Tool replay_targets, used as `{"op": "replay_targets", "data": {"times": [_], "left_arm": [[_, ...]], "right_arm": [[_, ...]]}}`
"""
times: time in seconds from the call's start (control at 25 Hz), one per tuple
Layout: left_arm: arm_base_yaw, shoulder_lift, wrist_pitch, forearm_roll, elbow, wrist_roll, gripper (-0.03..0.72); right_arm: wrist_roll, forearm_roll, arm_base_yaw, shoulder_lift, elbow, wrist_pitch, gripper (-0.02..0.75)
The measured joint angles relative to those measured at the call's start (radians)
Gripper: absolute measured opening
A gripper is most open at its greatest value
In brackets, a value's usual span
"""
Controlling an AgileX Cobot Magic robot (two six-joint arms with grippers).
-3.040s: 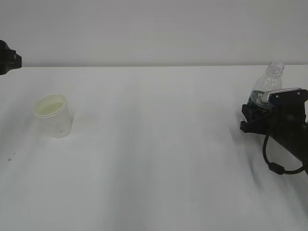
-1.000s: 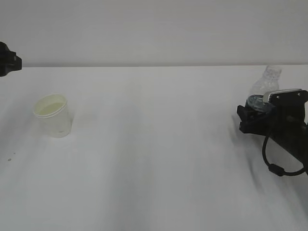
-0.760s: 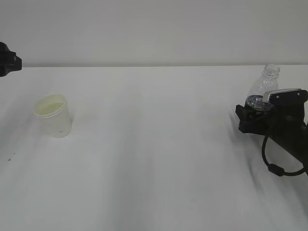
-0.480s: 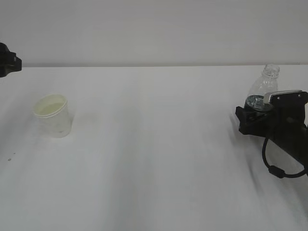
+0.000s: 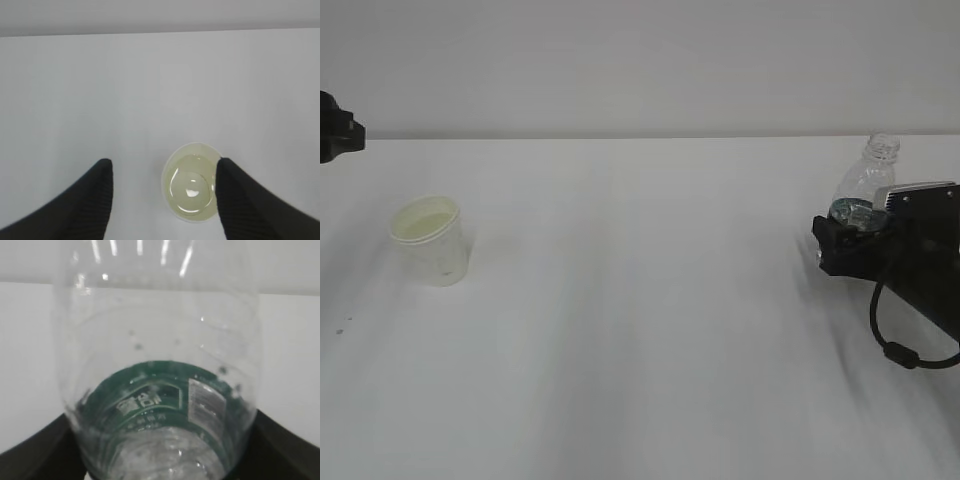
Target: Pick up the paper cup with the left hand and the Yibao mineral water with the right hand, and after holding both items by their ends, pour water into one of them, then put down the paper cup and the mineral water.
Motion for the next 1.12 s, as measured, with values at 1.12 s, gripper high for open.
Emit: {"op": "replay_targets", "data": {"times": [1.12], "left_arm": [[0.0, 0.0, 0.054, 0.0, 0.0, 0.0, 0.456]], "right_arm": [[0.003, 0.004, 0.0, -0.138, 0.171, -0.006, 0.592]]}}
